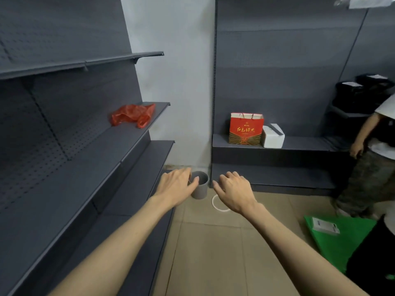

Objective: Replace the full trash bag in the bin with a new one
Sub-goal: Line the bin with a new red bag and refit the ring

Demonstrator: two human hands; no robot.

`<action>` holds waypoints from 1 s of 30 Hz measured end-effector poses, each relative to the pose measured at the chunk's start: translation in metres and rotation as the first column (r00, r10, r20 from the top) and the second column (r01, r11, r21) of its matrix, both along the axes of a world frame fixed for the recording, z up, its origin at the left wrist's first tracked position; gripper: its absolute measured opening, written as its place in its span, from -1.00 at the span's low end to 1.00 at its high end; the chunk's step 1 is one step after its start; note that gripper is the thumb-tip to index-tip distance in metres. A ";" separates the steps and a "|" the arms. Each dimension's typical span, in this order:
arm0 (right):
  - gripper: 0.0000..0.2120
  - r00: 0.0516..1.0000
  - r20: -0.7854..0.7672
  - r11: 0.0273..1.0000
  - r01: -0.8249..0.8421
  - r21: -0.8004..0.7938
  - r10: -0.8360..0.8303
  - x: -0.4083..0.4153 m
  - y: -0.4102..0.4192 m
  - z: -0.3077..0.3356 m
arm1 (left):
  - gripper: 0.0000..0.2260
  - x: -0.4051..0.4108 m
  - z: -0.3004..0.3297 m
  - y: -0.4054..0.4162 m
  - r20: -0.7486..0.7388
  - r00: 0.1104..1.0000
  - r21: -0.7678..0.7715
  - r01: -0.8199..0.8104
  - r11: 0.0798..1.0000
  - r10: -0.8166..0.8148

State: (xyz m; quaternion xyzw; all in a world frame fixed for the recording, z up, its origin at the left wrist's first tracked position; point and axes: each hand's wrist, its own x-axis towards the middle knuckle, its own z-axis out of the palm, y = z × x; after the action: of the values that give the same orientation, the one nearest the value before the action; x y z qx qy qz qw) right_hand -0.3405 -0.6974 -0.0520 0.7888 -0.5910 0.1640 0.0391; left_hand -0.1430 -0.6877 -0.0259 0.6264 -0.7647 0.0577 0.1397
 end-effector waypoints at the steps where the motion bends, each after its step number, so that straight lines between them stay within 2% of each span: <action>1: -0.57 1.000 -0.009 1.000 -0.010 -0.008 0.010 -0.001 -0.021 0.003 | -0.67 -0.001 0.001 -0.020 0.003 1.000 -0.001 -0.011 1.000 0.011; 9: -0.57 0.991 -0.041 0.991 -0.127 -0.042 0.126 0.017 -0.177 0.018 | -0.66 0.016 0.002 -0.156 0.015 0.996 -0.007 -0.085 0.996 0.085; 17: -0.55 0.978 -0.043 0.979 -0.203 -0.018 0.203 0.090 -0.328 0.010 | -0.68 0.085 -0.013 -0.291 0.000 0.989 0.005 -0.151 0.989 0.151; 30: -0.54 0.981 -0.018 0.980 -0.193 0.048 0.194 0.197 -0.550 -0.011 | -0.69 0.182 -0.016 -0.529 -0.028 0.990 0.029 -0.140 0.990 0.141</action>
State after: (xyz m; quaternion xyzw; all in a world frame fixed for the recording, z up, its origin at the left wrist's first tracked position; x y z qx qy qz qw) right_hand -0.1437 -1.2474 -0.0629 0.8452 -0.5144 0.1446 0.0116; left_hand 0.0392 -1.2165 -0.0423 0.6813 -0.7173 0.0478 0.1381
